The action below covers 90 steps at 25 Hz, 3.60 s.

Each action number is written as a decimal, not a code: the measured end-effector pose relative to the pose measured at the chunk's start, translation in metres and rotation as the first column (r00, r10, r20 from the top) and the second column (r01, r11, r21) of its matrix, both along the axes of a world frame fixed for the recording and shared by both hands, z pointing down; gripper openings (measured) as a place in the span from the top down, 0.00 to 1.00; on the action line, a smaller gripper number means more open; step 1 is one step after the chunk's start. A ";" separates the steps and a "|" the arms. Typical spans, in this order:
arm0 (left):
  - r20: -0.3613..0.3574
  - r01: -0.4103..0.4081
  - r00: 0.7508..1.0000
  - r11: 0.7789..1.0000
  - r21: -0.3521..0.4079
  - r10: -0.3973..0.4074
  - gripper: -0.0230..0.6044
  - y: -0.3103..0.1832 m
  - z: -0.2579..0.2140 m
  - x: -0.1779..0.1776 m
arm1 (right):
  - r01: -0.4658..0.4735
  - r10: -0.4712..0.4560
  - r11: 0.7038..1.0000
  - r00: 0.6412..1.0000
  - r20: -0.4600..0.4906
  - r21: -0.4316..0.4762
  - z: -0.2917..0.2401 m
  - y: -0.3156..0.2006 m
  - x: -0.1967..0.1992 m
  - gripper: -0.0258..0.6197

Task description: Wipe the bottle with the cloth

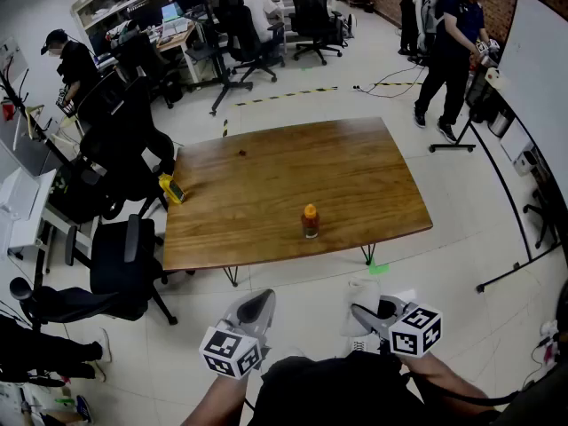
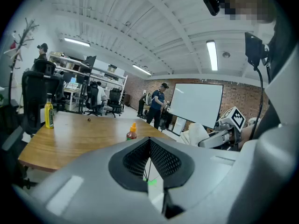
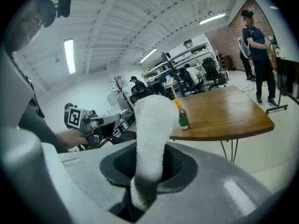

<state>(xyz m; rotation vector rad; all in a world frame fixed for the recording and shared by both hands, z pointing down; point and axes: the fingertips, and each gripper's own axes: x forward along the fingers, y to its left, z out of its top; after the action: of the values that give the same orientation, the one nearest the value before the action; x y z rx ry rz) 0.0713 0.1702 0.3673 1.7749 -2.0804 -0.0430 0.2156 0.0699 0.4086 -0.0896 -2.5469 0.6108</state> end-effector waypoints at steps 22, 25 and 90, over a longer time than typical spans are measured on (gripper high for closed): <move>0.044 -0.145 0.988 0.989 -0.001 0.145 0.88 -0.027 0.004 -0.066 | -0.129 0.129 0.991 0.992 0.008 0.028 0.000 -0.023 -0.066 0.85; 0.126 -0.209 0.969 0.978 -0.027 0.211 0.86 -0.048 -0.004 -0.066 | -0.143 0.143 0.990 0.989 0.027 0.003 0.003 -0.044 -0.078 0.85; 0.165 -0.876 0.459 0.476 -0.081 0.873 0.78 -0.236 0.078 -0.082 | -0.656 0.716 0.697 0.659 0.230 -0.289 0.096 -0.127 -0.201 0.85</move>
<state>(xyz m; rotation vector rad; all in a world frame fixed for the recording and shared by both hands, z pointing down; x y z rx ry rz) -0.0102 -0.0656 0.4457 2.7297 -0.9706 0.4208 0.0145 -0.0570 0.5045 0.8377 -2.7995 1.2054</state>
